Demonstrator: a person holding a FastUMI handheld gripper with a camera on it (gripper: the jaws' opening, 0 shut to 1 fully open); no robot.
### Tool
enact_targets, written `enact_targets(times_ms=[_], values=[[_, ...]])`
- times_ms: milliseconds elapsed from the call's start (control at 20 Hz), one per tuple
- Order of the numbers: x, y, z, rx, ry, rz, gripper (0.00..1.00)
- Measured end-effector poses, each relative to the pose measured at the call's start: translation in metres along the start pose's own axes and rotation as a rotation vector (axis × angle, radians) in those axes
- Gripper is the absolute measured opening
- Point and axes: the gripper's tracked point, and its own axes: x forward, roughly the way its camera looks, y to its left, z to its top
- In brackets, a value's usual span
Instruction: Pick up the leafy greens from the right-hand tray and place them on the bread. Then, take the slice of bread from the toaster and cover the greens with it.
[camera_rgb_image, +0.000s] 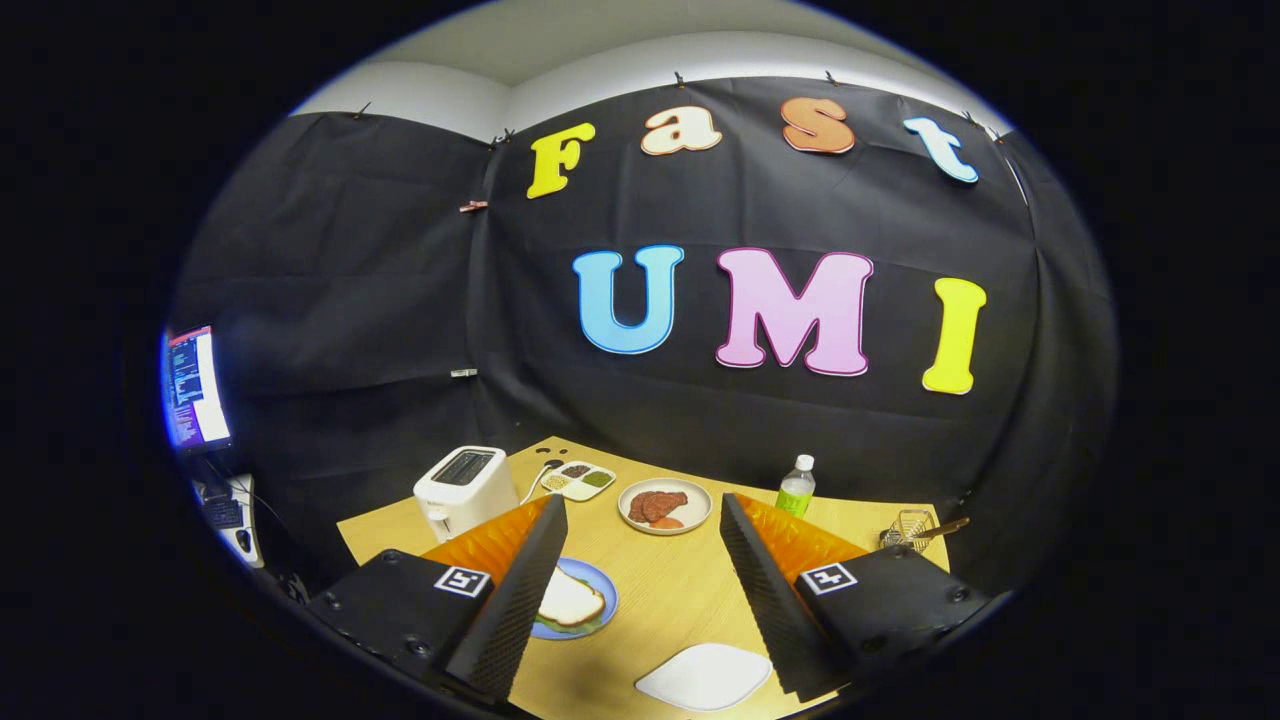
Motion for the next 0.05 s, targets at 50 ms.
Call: enact_targets(times_ms=[50], values=[[0.0013, -0.0011, 0.0003, 0.004, 0.001, -0.004, 0.96]])
